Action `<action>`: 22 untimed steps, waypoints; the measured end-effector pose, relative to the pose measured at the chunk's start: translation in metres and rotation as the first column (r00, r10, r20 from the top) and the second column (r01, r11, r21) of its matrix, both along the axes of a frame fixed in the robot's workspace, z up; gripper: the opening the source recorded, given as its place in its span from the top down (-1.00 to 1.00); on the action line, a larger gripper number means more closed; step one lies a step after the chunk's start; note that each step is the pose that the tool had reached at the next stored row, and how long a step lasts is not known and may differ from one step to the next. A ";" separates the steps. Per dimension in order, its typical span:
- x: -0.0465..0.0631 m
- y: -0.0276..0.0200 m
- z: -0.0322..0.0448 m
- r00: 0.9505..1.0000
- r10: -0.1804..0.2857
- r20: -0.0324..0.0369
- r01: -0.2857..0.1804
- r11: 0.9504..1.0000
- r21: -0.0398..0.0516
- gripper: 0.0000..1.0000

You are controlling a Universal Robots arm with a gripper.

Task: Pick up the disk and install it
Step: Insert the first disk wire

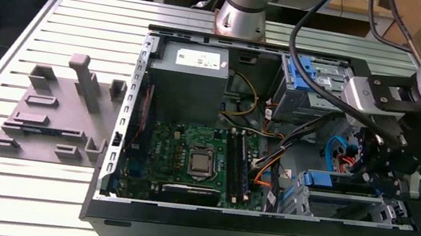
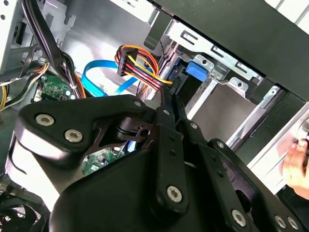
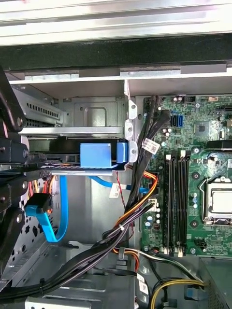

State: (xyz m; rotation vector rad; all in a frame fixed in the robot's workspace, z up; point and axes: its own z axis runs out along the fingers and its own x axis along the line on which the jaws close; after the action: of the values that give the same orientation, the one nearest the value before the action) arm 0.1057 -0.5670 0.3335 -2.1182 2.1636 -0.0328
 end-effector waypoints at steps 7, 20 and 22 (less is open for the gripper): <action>0.000 -0.0007 -0.0028 1.000 0.000 0.000 0.000 1.000 0.002 0.68; 0.000 -0.0012 -0.0024 1.000 0.000 -0.001 0.000 1.000 -0.001 0.53; 0.000 -0.0012 -0.0004 1.000 0.000 -0.002 0.000 1.000 -0.002 0.53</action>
State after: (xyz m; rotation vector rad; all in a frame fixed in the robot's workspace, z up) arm 0.1057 -0.5682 0.3331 -2.1199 2.1653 -0.0328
